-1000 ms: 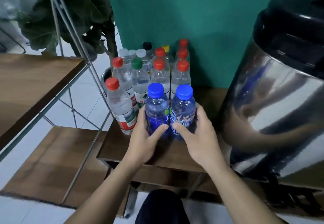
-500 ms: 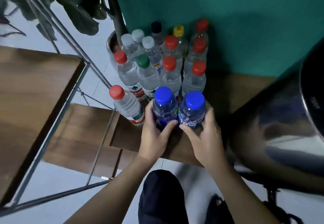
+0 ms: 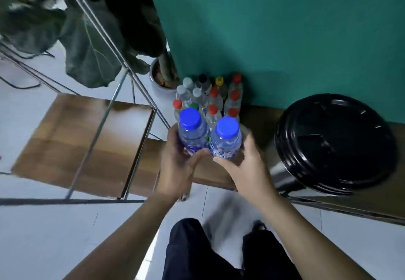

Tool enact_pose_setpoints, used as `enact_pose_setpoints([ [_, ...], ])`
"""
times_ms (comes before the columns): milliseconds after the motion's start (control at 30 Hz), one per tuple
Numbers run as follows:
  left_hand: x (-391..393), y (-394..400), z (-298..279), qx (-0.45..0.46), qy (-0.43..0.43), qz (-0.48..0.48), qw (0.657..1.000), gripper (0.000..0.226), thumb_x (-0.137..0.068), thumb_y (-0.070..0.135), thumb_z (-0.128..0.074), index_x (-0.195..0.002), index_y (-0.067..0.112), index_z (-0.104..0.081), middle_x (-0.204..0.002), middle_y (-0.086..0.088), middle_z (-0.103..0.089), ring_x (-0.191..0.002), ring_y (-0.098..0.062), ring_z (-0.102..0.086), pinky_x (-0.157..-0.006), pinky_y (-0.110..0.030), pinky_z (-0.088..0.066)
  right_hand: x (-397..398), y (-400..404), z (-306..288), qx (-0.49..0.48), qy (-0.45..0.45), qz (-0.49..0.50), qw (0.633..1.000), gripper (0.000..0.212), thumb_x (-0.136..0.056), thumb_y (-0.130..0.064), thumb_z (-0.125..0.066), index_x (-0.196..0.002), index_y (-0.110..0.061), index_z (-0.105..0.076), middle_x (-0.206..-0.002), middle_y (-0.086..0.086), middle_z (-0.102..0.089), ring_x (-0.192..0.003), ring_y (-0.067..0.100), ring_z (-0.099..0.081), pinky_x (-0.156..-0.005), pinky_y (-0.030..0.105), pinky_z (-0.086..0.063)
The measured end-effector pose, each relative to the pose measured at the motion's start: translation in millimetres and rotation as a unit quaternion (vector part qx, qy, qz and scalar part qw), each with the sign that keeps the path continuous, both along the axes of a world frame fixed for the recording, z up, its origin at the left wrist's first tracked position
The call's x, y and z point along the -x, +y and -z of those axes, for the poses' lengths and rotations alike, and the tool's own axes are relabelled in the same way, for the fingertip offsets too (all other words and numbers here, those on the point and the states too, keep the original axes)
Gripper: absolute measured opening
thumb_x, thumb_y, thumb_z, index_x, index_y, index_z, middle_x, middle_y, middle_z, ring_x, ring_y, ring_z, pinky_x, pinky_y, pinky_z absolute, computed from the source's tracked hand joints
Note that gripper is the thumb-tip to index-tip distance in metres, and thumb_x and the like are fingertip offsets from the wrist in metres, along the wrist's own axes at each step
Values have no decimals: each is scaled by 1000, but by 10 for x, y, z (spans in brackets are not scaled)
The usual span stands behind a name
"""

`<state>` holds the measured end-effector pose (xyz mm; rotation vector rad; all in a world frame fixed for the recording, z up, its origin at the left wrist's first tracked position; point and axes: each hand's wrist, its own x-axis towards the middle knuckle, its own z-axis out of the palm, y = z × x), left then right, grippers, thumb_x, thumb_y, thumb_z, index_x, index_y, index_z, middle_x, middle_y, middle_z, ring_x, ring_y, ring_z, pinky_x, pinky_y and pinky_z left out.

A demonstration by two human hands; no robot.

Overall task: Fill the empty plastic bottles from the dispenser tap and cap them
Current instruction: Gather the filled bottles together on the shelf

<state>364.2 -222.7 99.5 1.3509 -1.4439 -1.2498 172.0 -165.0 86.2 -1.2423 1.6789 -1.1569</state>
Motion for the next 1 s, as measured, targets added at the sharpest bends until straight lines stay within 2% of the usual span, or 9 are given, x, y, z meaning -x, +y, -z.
enact_pose_setpoints([
  [133, -31, 87, -914, 56, -17, -12, 998, 73, -92, 1, -91, -152, 14, -52, -146, -5, -69, -134, -31, -69, -112, -66, -53, -13, 25, -894, 66, 0, -15, 998, 93, -83, -24, -98, -158, -41, -45, -150, -18, -64, -137, 9, -64, -113, 46, -55],
  [233, -59, 149, -1554, 100, 7, -28, 995, 72, -92, -4, -88, -153, 10, -53, -142, -9, -70, -133, -34, -69, -114, -68, -51, 32, 10, -1571, 117, 22, -46, 992, 94, -83, -24, -98, -160, -42, -45, -149, -22, -65, -136, 4, -64, -112, 32, -54],
  [300, -97, 197, -1970, 130, 13, -33, 991, 71, -92, -3, -87, -154, 8, -53, -141, -8, -72, -133, -31, -70, -116, -63, -52, 59, -36, -2008, 149, 41, -79, 985, 94, -83, -28, -97, -160, -41, -45, -147, -24, -65, -135, 3, -64, -111, 25, -52],
  [467, -232, 338, -2880, 183, 38, -49, 981, 72, -93, 1, -86, -156, 9, -52, -143, -7, -73, -133, -29, -70, -117, -58, -54, 37, -145, -2898, 208, 41, -160, 964, 88, -87, -26, -94, -161, -32, -48, -144, -19, -69, -134, 9, -66, -113, 39, -54],
  [600, -501, 373, -3479, 204, 41, -43, 977, 65, -92, 3, -90, -147, 13, -58, -131, -9, -77, -120, -32, -77, -104, -57, -63, -168, -191, -3488, 247, 40, -194, 948, 81, -86, -33, -93, -156, -32, -53, -139, -25, -69, -131, 1, -65, -110, 26, -52],
  [667, -698, 351, -3762, 213, 36, -36, 976, 63, -90, -1, -89, -144, 12, -60, -125, -9, -80, -114, -30, -79, -98, -49, -67, -325, -208, -3742, 259, 41, -195, 945, 84, -85, -46, -91, -157, -33, -52, -141, -22, -69, -132, 3, -66, -113, 34, -53],
  [733, -966, 298, -4039, 227, 34, -20, 973, 65, -87, 4, -92, -144, 12, -60, -126, -10, -80, -113, -31, -80, -98, -51, -67, -545, -228, -3985, 280, 41, -196, 939, 83, -85, -54, -88, -157, -34, -52, -140, -19, -71, -131, 9, -68, -113, 44, -54],
  [833, -1464, 140, -4344, 247, 15, 16, 969, 66, -85, 15, -93, -144, 13, -62, -128, -11, -80, -117, -34, -79, -103, -55, -64, -965, -277, -4275, 301, 42, -205, 930, 67, -91, -42, -89, -149, -37, -57, -130, -20, -76, -124, 9, -72, -108, 44, -57],
  [1000, -2496, -278, -4510, 251, 1, 60, 966, 56, -90, 6, -89, -140, 7, -64, -127, -9, -81, -118, -27, -79, -101, -46, -66, -1998, -516, -4459, 310, 40, -193, 930, 58, -92, -30, -91, -142, -32, -62, -125, -15, -79, -115, 8, -75, -103, 42, -60],
])
